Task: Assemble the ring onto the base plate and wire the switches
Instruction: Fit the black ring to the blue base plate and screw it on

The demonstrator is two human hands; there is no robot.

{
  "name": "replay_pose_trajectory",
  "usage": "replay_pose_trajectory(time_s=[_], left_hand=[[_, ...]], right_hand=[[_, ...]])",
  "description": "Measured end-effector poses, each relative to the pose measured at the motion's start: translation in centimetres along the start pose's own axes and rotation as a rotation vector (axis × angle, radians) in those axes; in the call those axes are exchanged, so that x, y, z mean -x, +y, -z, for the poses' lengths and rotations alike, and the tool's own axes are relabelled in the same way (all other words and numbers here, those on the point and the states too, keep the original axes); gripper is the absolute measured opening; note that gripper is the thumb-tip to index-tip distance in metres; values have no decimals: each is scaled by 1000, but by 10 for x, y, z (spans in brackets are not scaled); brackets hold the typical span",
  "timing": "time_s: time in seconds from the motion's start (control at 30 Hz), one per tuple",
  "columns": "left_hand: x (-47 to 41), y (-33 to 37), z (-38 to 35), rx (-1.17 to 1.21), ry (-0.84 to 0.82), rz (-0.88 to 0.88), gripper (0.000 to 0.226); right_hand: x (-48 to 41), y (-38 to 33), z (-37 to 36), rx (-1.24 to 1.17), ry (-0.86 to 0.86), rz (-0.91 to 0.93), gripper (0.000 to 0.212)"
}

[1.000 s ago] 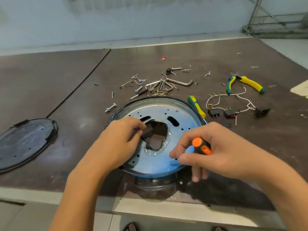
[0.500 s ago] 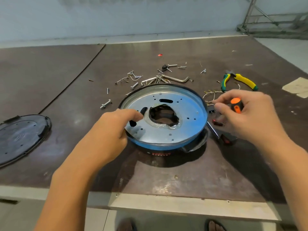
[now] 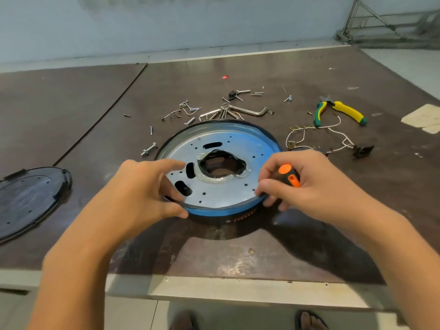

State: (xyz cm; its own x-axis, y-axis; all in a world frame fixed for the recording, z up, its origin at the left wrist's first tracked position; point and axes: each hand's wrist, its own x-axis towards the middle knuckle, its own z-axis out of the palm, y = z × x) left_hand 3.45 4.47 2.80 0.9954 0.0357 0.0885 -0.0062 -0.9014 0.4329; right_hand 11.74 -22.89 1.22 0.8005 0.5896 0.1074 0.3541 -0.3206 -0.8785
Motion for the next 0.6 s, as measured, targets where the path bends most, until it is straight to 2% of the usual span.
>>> replay_pose_trajectory(time_s=[0.1, 0.17, 0.3, 0.37, 0.47, 0.53, 0.6], left_hand=[[1, 5, -4, 41, -26, -99, 71], [-2, 2, -6, -31, -43, -168, 68], [-8, -22, -7, -217, -6, -90, 56], [-9, -28, -11, -226, 8, -107, 46], [-11, -26, -18, -217, 48, -152, 34], [-12, -23, -20, -188, 59, -171, 30], [-11, -22, -20, -172, 51, -211, 27]], right_hand=[[-7, 15, 11, 115, 175, -13, 7], [-9, 25, 18, 191, 314, -26, 9], [-9, 28, 22, 247, 459, 26, 10], [-9, 21, 14, 199, 435, 74, 9], [-7, 9, -6, 155, 268, 114, 7], [-6, 4, -17, 210, 167, 118, 6], [-6, 2, -19, 242, 147, 118, 4]])
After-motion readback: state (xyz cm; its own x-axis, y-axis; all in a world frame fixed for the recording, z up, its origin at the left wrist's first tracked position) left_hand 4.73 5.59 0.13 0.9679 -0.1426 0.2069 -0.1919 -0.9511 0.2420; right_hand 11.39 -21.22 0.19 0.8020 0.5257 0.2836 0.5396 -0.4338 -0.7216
